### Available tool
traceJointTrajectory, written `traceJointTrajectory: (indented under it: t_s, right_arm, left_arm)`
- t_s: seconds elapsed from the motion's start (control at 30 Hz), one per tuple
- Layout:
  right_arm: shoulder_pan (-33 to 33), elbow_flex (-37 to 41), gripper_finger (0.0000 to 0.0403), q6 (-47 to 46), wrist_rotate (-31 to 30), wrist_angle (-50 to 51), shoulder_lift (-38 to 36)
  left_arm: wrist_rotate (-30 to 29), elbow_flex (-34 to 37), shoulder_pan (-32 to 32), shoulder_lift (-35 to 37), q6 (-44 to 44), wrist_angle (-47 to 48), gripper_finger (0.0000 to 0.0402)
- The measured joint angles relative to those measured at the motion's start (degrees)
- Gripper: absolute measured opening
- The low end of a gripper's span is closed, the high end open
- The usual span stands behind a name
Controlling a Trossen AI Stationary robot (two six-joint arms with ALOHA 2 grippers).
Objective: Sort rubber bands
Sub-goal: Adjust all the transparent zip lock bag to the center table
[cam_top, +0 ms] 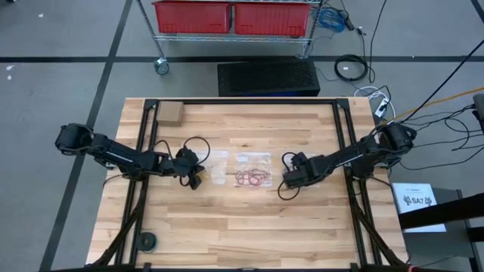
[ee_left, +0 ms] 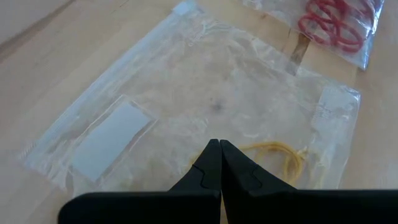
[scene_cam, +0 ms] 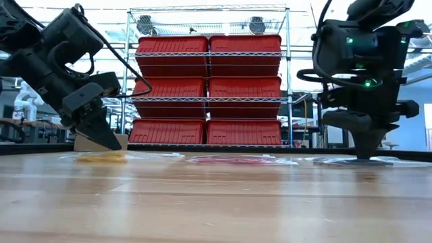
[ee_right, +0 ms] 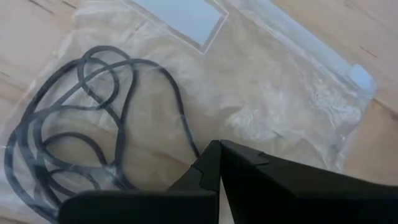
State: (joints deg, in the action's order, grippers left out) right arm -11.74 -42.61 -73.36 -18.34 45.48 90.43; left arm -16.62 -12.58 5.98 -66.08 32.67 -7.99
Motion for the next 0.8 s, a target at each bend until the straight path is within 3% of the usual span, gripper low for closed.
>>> traceJointTrajectory:
  t_s: [0.8]
  right_arm:
    - [-0.4,0.0,0.0,-0.5,0.3,-2.1,0.0]
  left_arm:
    - [0.0,0.0,0.0,0.0,-0.5,0.0,0.0]
